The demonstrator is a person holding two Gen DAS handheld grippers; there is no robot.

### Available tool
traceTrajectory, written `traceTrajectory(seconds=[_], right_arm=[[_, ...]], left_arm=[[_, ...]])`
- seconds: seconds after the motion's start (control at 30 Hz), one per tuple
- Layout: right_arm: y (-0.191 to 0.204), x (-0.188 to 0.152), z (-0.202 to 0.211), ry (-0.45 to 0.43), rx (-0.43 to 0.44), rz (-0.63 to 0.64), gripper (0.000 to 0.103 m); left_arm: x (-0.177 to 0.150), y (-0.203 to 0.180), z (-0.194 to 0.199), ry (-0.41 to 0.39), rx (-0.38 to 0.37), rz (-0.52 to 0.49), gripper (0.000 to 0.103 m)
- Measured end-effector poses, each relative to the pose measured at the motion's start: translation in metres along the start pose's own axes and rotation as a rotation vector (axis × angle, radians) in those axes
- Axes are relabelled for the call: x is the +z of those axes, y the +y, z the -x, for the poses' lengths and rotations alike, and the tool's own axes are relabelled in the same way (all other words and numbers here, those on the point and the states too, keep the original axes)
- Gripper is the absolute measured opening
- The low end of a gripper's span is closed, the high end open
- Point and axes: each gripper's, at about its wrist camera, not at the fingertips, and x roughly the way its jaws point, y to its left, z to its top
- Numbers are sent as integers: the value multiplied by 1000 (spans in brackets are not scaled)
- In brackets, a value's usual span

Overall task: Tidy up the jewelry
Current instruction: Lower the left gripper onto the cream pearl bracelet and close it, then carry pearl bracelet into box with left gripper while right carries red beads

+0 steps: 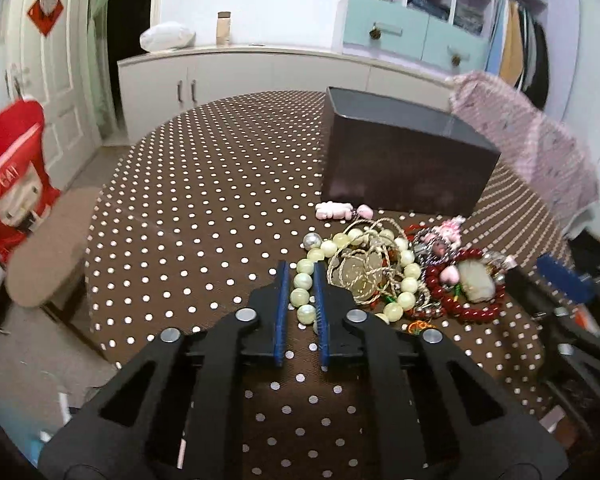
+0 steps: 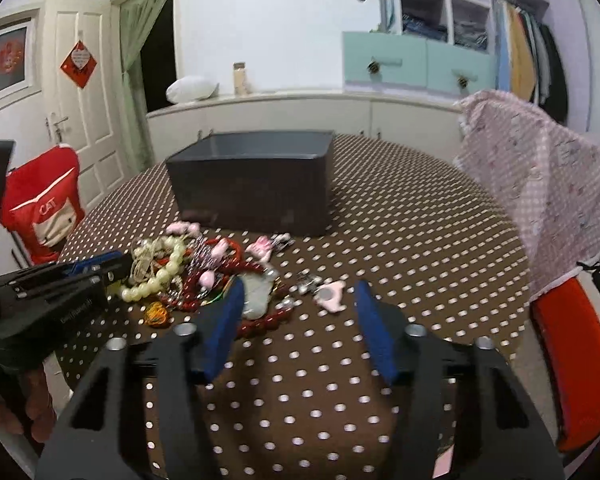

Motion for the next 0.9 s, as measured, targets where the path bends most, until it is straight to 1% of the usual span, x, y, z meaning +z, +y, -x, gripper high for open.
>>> traceTrajectory(seconds=[0.03, 0.07, 0.1, 0.13, 0.2, 0.3, 0.37, 0.43, 0.53, 0.67, 0.73, 0.83, 0.9], right_arm=[[2, -1, -4, 17, 0, 3, 36], [2, -2, -8, 32, -3, -1, 26], [-1, -3, -11, 29, 1, -23, 23], [-2, -3, -12, 29, 8, -32, 22], [-2, -2, -13, 27, 1, -28, 15], [1, -2, -14, 23, -9, -9, 9], [0, 0, -16, 24, -4, -11, 6], [-5, 1, -15, 29, 8, -38, 6], [-10, 4, -11, 26, 12, -43, 6], [-16, 13, 0, -12, 43, -50, 6], [-16, 17, 3, -25, 37, -48, 6], [-21, 24, 7, -39, 44, -62, 6], [-21, 27, 10, -50, 43, -61, 6]], left_arm=[[-1, 5, 0, -6, -24, 19, 11], [-2, 10, 1, -12, -51, 39, 10], [-2, 14, 1, -17, -70, 53, 10], [-2, 16, 2, -23, -81, 62, 10], [-3, 19, 7, -45, -98, 76, 10], [-1, 23, 12, -80, -127, 87, 10], [0, 22, 15, -96, -131, 84, 10], [1, 24, 18, -114, -142, 84, 10], [4, 23, 25, -143, -148, 76, 9], [12, 22, 35, -189, -163, 61, 9], [14, 22, 37, -202, -163, 55, 9], [15, 22, 37, -203, -167, 34, 9], [12, 22, 35, -179, -173, 18, 10]])
